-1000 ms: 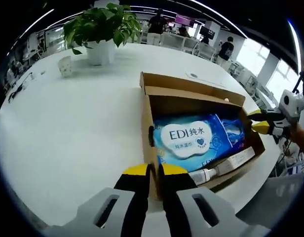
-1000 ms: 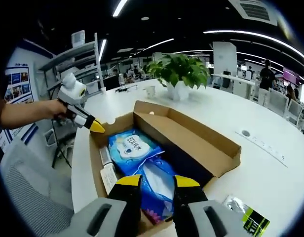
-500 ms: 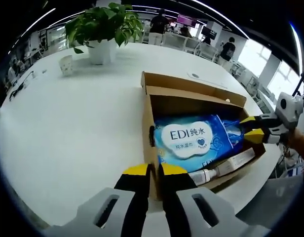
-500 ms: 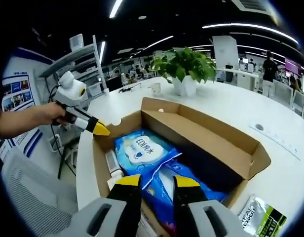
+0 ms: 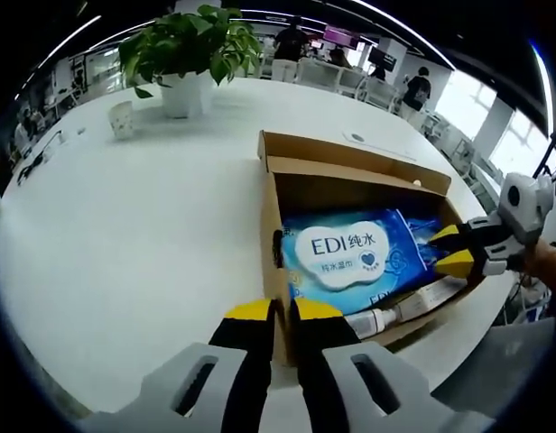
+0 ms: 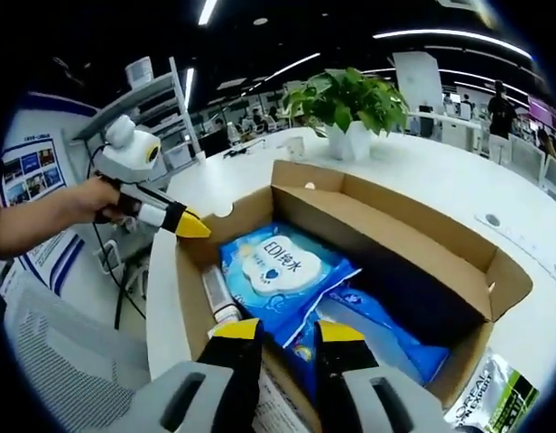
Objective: Operate the shoe box by opening the lid, removing the specified soft item, and placing it in the target area until the item is outside and the box remains undamaged.
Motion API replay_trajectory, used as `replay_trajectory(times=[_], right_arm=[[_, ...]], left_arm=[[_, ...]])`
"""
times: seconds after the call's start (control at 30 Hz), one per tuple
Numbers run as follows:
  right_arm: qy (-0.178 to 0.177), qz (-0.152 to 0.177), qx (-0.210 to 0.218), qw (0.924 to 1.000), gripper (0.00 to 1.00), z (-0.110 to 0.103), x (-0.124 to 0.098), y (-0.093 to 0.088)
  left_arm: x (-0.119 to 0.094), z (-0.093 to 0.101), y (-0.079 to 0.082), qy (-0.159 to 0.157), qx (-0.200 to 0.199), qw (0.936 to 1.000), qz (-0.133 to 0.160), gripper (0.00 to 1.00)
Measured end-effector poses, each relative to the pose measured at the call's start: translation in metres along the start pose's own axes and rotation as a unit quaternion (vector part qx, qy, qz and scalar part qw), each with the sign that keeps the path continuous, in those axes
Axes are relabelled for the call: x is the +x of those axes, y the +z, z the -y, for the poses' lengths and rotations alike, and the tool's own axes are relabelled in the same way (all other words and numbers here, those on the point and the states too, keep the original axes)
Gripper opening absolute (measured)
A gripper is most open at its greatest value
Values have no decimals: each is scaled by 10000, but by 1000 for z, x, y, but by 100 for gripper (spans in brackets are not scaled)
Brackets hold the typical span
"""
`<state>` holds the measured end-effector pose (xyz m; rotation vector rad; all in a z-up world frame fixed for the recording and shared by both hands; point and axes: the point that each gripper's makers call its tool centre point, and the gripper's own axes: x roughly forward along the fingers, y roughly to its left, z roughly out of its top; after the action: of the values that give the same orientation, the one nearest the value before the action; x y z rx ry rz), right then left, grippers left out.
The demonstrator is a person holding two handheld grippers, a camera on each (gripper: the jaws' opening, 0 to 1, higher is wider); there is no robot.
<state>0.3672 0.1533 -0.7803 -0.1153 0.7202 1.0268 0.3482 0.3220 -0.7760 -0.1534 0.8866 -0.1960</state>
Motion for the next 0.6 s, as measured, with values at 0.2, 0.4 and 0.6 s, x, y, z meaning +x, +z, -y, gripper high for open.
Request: replay_trajectory(times=[0.2, 0.4, 0.6], right_arm=[[11, -17, 97, 10000, 19, 1, 4, -1], [73, -33, 165, 9998, 17, -4, 9, 0], [23, -73, 255, 9996, 16, -2, 16, -1]], left_arm=[[0, 0, 0, 8, 17, 10000, -7, 5], [0, 1, 0, 12, 11, 10000, -5, 5], [0, 0, 0, 2, -13, 10000, 1, 5]])
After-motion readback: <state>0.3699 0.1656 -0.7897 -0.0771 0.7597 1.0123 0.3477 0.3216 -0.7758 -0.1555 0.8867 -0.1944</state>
